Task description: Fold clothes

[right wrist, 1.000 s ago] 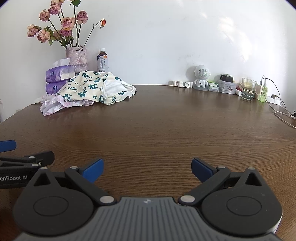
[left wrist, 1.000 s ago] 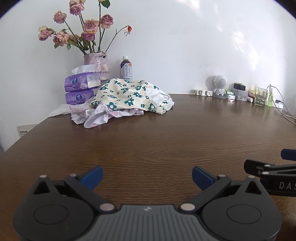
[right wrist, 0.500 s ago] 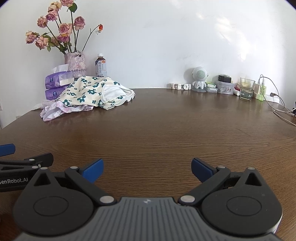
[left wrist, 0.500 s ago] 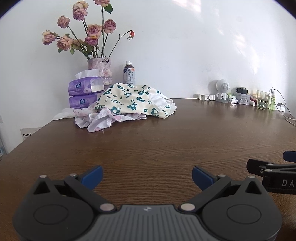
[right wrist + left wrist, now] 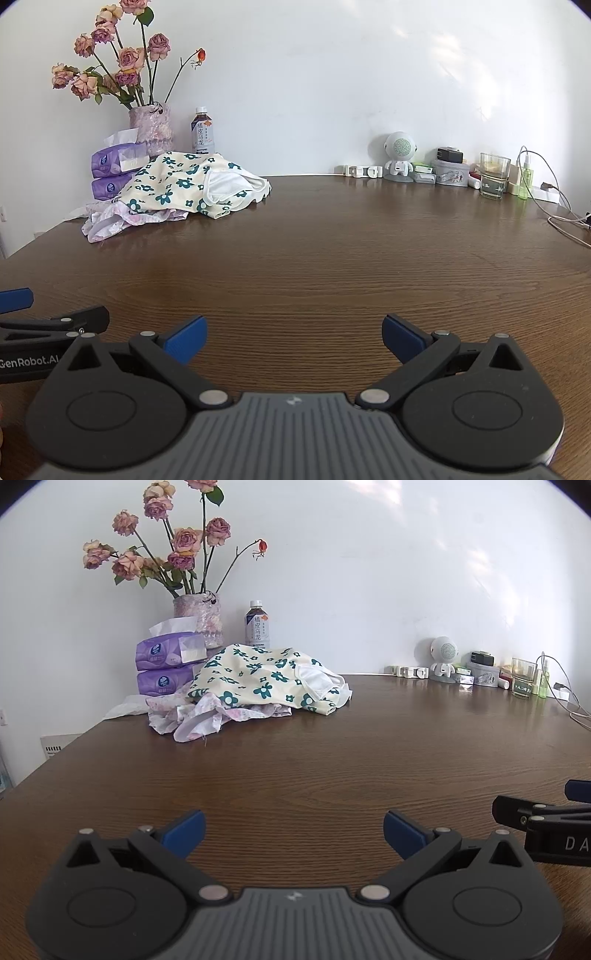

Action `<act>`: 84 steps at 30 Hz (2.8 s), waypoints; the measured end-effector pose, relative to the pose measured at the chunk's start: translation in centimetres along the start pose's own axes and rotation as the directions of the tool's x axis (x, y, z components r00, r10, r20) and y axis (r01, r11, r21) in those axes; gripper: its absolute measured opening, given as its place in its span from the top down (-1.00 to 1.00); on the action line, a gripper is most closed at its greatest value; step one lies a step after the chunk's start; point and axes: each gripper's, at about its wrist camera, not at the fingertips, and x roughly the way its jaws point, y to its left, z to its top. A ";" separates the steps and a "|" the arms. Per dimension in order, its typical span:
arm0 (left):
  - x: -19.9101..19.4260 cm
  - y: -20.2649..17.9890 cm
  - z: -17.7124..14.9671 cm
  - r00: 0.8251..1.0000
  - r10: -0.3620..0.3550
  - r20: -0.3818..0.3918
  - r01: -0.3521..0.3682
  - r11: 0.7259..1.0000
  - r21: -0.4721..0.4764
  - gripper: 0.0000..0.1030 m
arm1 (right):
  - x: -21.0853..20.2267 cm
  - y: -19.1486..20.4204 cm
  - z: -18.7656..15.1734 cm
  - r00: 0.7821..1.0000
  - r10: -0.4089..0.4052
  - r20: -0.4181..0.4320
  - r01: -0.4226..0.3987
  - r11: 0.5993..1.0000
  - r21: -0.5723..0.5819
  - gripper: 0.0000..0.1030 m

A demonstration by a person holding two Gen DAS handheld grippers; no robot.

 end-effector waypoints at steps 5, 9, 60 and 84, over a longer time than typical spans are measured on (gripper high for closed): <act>0.0 0.0 0.0 1.000 0.000 0.000 0.000 1.000 -0.002 -1.00 | -0.1 0.0 0.0 1.000 0.002 0.004 -0.002 1.000 0.000 -1.00; 0.0 0.0 0.0 1.000 -0.002 -0.001 0.002 1.000 -0.002 -1.00 | -0.1 -0.1 0.0 1.000 0.006 0.004 -0.006 1.000 0.006 -1.00; 0.3 2.7 5.1 0.987 -0.157 -0.047 0.156 0.988 -0.020 -1.00 | 0.4 -1.5 5.7 0.972 0.232 -0.036 -0.232 0.973 0.005 -1.00; 25.9 2.6 19.4 0.967 0.098 -0.235 -0.118 0.990 -0.072 -0.71 | 28.6 3.4 24.4 0.987 0.113 -0.115 -0.143 0.940 -0.309 -0.56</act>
